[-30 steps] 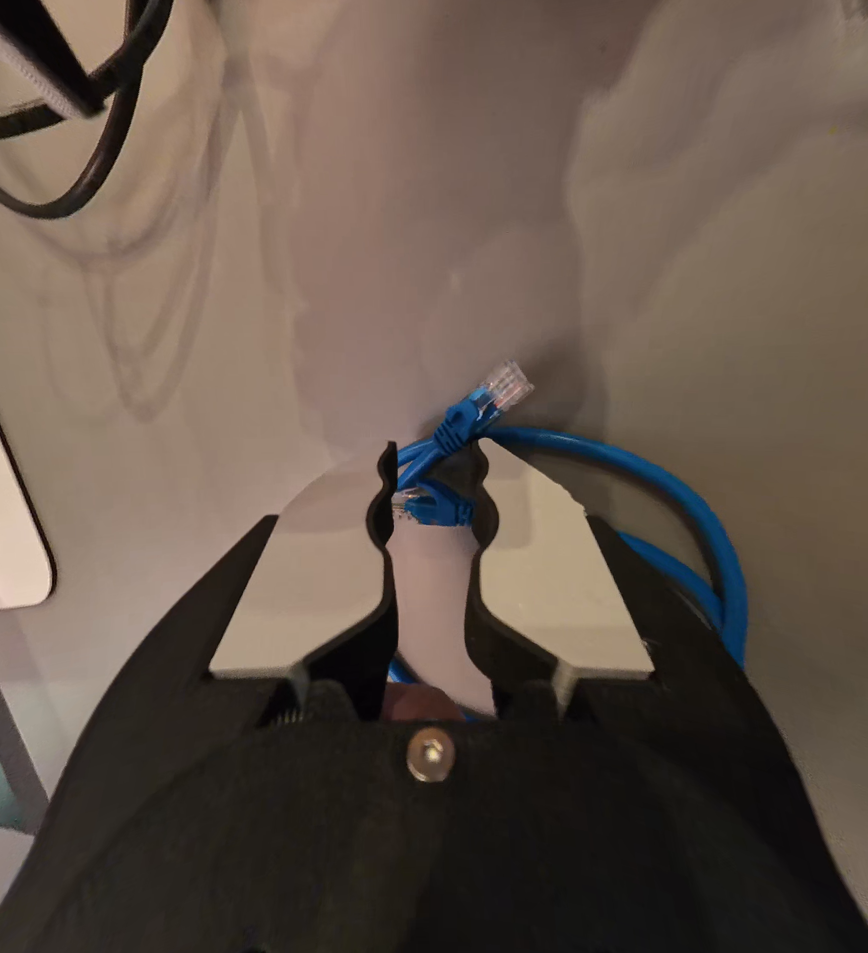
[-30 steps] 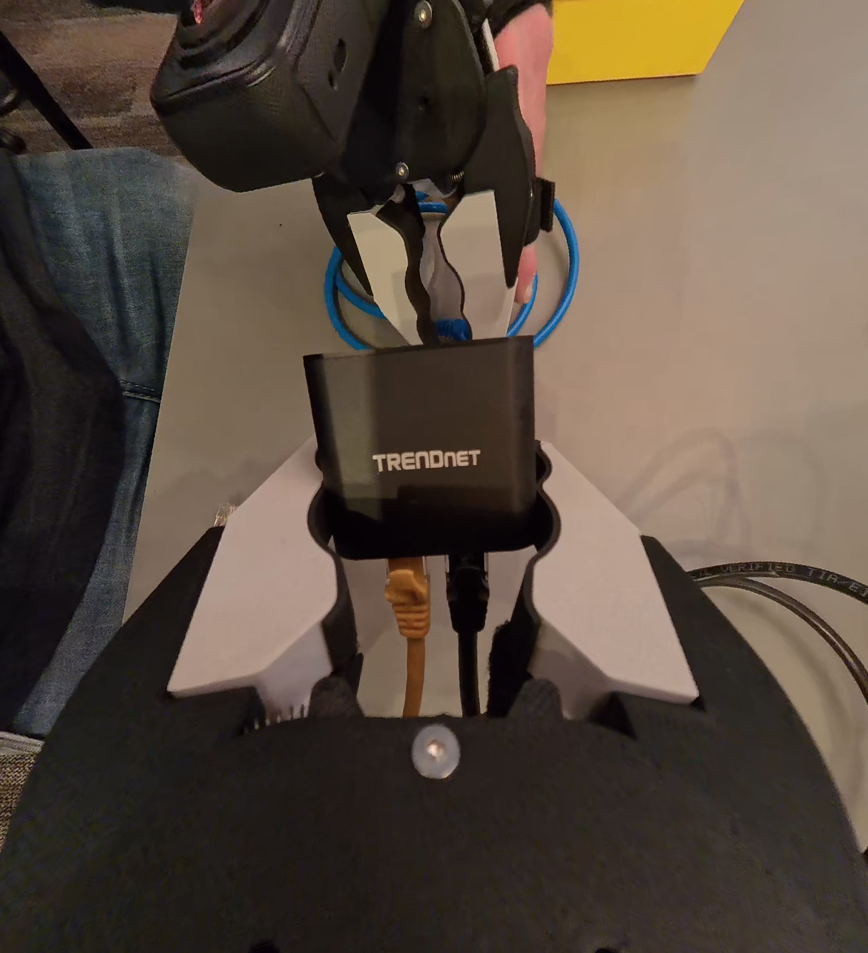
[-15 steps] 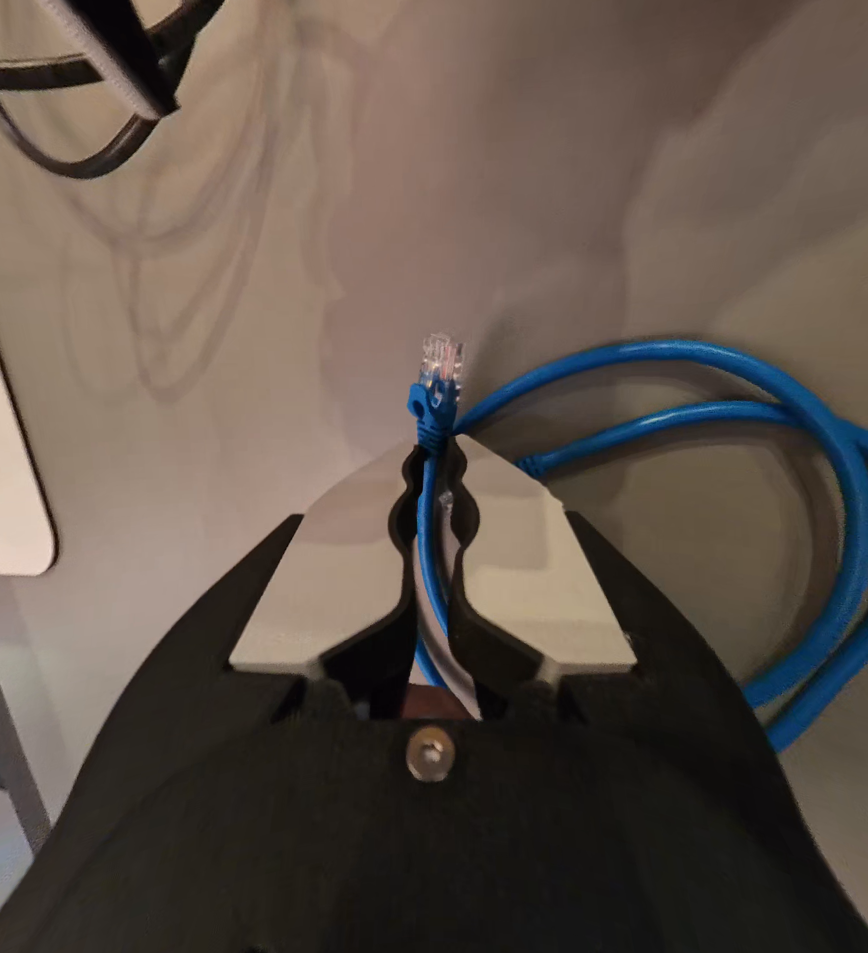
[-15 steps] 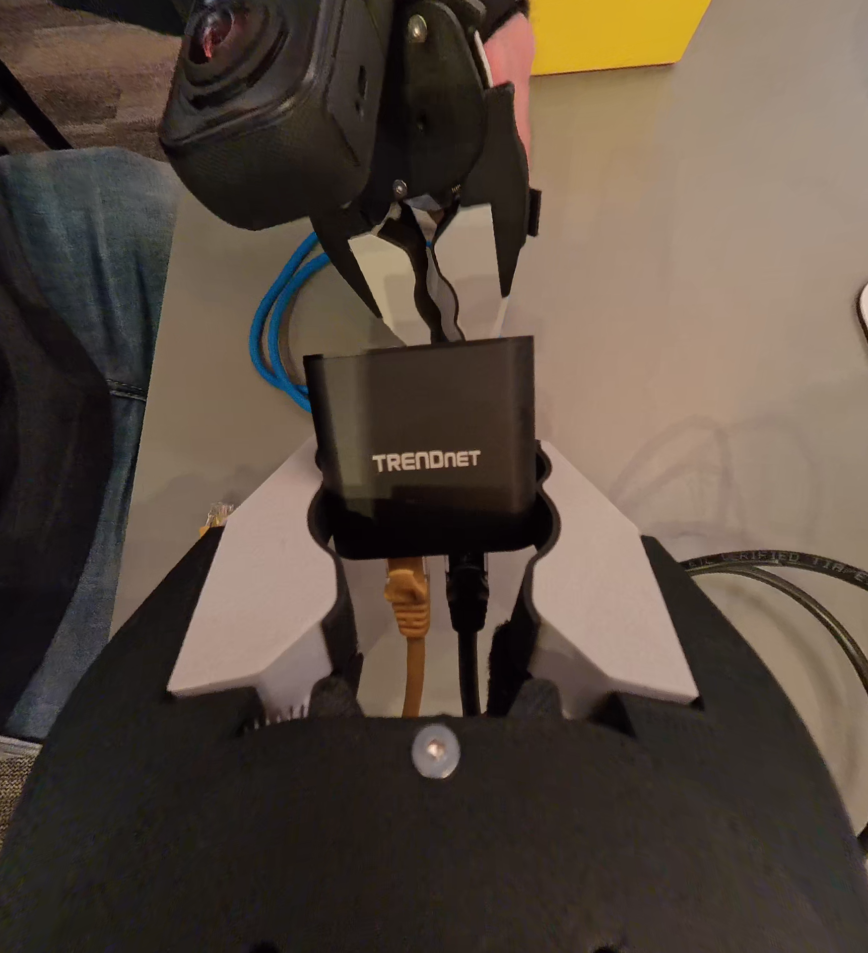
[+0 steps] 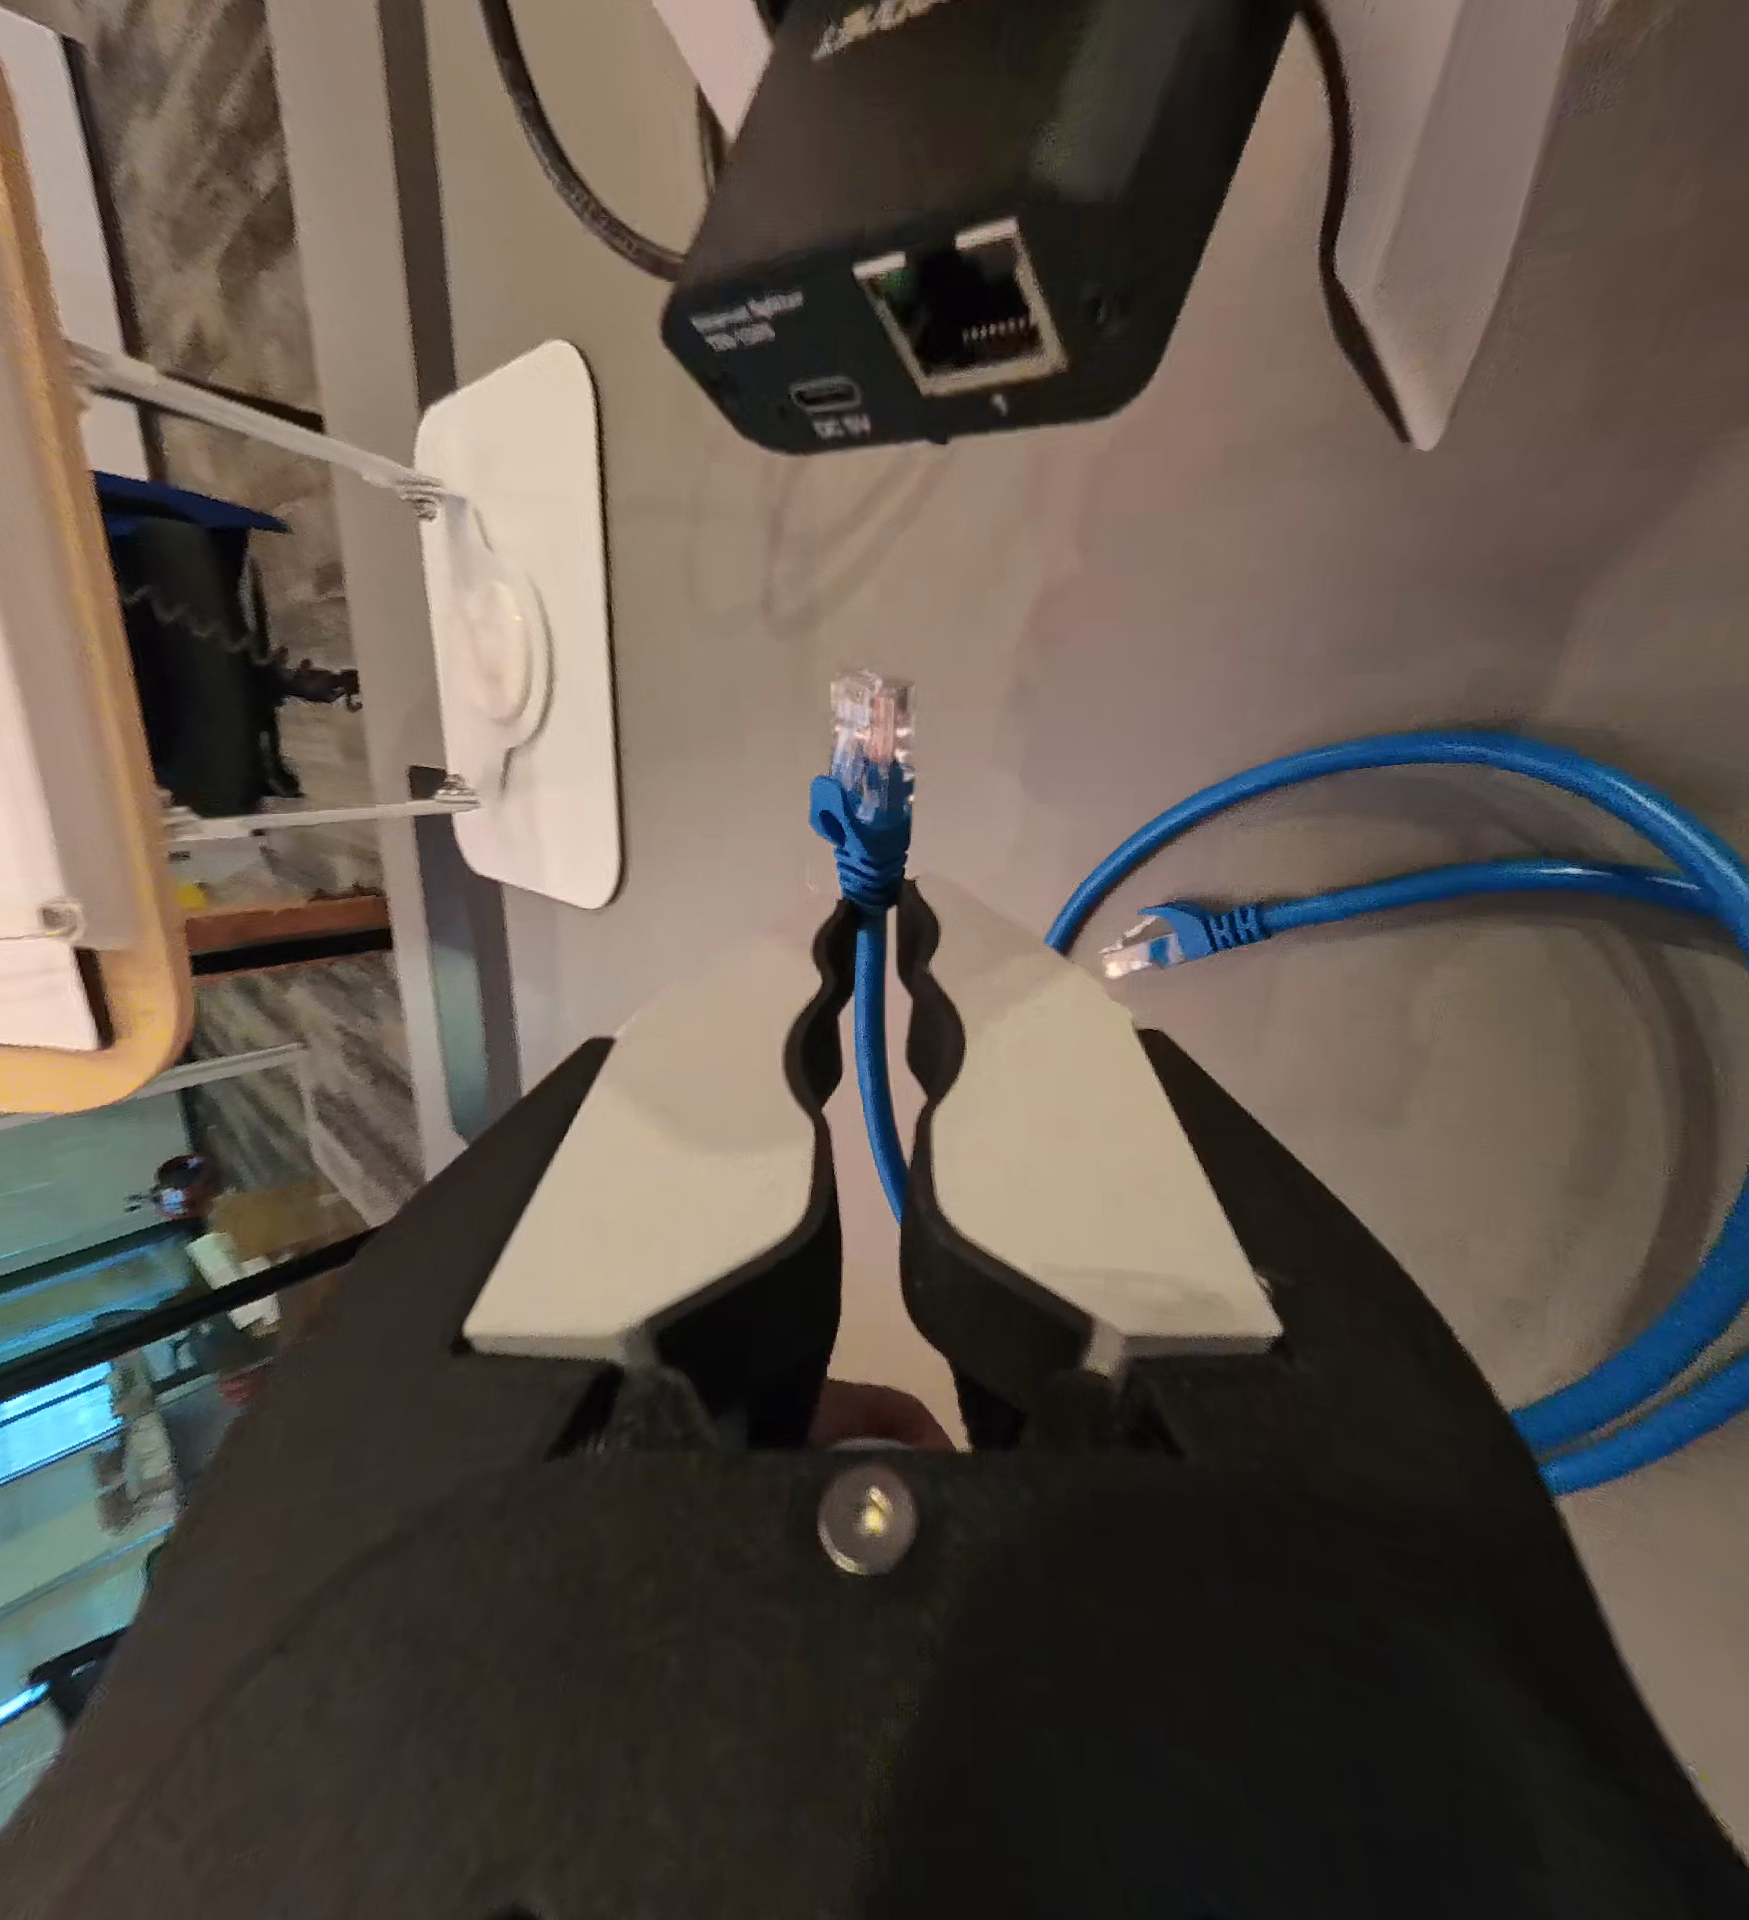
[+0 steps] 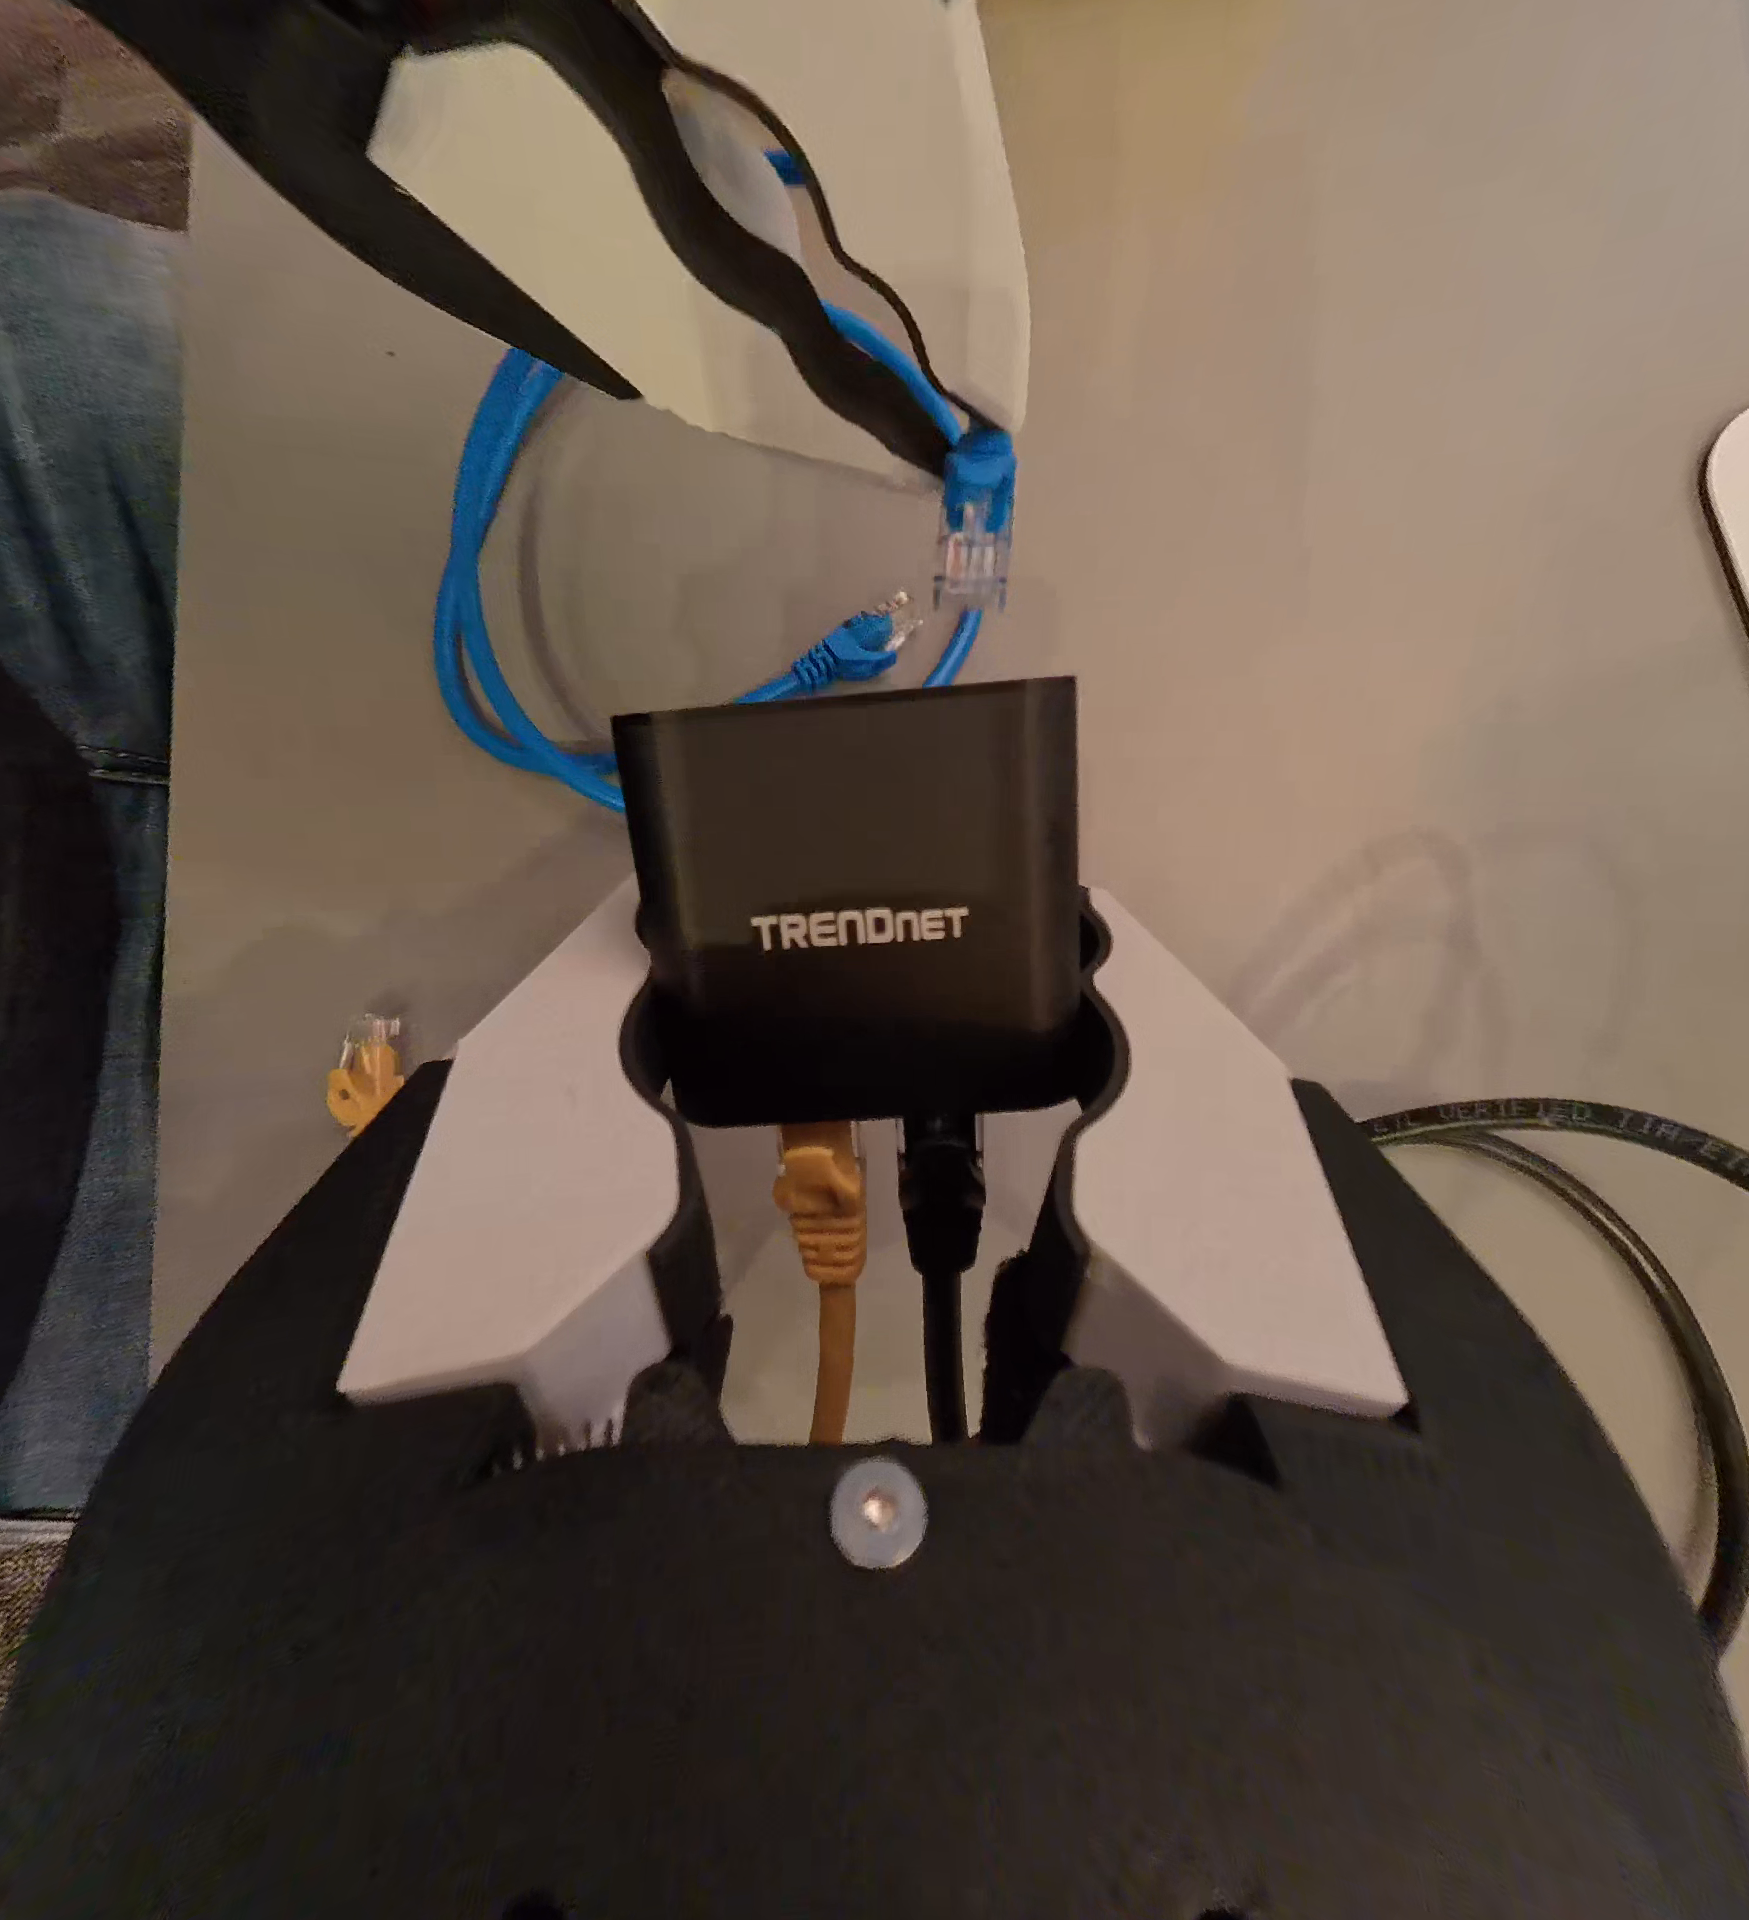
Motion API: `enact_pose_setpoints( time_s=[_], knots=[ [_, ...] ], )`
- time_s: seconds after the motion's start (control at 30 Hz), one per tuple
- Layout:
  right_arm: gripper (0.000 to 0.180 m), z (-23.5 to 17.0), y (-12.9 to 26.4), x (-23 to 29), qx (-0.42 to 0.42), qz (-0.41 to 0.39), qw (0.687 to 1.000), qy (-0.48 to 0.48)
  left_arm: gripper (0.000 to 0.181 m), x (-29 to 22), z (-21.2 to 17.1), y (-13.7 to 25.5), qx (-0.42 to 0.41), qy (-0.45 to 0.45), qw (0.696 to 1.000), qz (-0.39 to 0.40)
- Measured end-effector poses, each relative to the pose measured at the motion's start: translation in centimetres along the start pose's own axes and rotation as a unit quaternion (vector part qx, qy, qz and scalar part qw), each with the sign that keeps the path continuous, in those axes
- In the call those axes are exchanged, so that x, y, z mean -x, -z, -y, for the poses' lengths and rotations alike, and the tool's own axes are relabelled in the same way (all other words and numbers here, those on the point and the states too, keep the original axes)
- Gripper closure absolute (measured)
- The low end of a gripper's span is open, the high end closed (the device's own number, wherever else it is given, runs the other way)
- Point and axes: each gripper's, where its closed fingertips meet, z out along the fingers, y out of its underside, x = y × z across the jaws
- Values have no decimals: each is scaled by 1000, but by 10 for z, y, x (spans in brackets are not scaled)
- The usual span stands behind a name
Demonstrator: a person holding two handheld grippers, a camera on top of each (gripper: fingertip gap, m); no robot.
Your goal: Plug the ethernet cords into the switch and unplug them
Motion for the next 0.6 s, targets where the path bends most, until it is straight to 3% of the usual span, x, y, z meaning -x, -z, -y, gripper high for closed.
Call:
enact_pose_setpoints(
  time_s=[0.43,0.6],
  knots=[
    [107,-9,-10,-20,51,-49,997,-45,173,10,17,14,59,-92,989,101],
    [107,-13,-13,-20,69,-53,995,-43,174,3,20,7,69,-115,987,94]
  ],
)
